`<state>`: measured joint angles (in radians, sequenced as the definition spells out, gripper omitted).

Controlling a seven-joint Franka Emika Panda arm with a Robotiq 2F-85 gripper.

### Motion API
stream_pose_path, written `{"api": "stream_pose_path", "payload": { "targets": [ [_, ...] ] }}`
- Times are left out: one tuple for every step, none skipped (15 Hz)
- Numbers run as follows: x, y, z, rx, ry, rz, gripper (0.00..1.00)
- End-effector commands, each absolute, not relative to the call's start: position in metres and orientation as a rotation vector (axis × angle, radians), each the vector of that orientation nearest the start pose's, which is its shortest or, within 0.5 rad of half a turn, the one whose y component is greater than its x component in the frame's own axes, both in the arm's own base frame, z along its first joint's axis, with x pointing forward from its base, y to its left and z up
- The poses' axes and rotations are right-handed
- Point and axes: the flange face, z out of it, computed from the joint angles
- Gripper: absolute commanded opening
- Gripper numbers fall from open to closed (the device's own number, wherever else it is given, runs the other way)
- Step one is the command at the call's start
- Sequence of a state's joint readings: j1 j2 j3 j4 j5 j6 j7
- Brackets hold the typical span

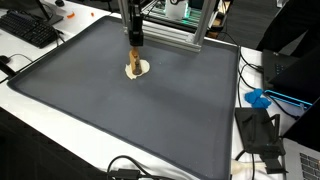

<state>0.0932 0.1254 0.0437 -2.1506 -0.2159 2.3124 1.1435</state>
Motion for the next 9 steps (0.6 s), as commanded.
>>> {"api": "stream_pose_path", "payload": {
  "targets": [
    [0.5541,0.0646,0.3276,-2.929,1.458,-0.244,0.22],
    [0.5547,0.0633,0.3278,-2.915,1.483,-0.256,0.22],
    [0.5557,0.0618,0.3281,-2.899,1.51,-0.271,0.22],
    [0.5567,0.0597,0.3282,-2.884,1.54,-0.288,0.22],
    [0.5578,0.0582,0.3283,-2.865,1.57,-0.299,0.22],
    [0.5583,0.0572,0.3277,-2.849,1.593,-0.297,0.22],
    [0.5587,0.0567,0.3274,-2.834,1.613,-0.297,0.22],
    [0.5589,0.0574,0.3273,-2.814,1.633,-0.273,0.22],
    [0.559,0.0591,0.3276,-2.8,1.64,-0.245,0.22]
  ]
}}
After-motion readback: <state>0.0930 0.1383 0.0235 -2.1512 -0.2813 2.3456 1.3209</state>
